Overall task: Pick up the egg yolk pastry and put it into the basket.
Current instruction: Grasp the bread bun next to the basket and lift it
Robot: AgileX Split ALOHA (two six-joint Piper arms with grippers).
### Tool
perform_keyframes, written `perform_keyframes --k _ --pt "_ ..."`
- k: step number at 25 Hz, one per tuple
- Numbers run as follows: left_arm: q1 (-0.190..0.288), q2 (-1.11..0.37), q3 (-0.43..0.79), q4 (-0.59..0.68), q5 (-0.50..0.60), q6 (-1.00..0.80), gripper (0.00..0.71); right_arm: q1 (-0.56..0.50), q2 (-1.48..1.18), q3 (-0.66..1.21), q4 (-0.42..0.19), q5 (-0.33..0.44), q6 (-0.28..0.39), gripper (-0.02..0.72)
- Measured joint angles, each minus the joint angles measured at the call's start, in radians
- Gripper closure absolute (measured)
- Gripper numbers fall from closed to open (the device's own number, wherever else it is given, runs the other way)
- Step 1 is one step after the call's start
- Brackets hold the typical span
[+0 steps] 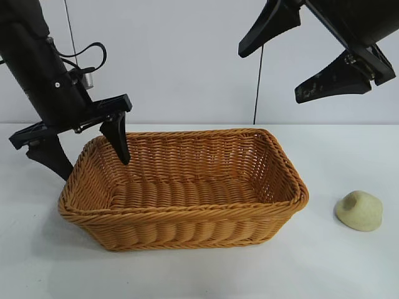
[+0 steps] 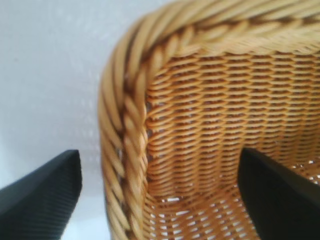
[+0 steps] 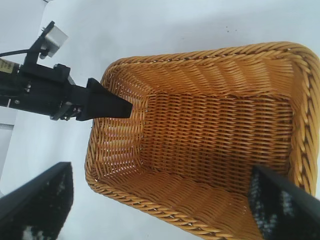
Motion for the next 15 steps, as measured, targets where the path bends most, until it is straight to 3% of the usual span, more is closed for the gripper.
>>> perform_keyframes --k 8,10,15 --pt "0.019 -0.056 -0.202 0.200 0.138 0.000 0.088 0.000 0.000 0.000 0.000 0.003 0.000 0.025" --pt "0.048 -0.058 -0.216 0.218 0.148 -0.001 0.088 0.000 0.000 0.000 0.000 0.004 0.000 0.025" --pt "0.175 -0.059 -0.220 0.237 0.175 0.008 0.088 0.000 0.000 0.000 0.000 0.004 0.000 0.025"
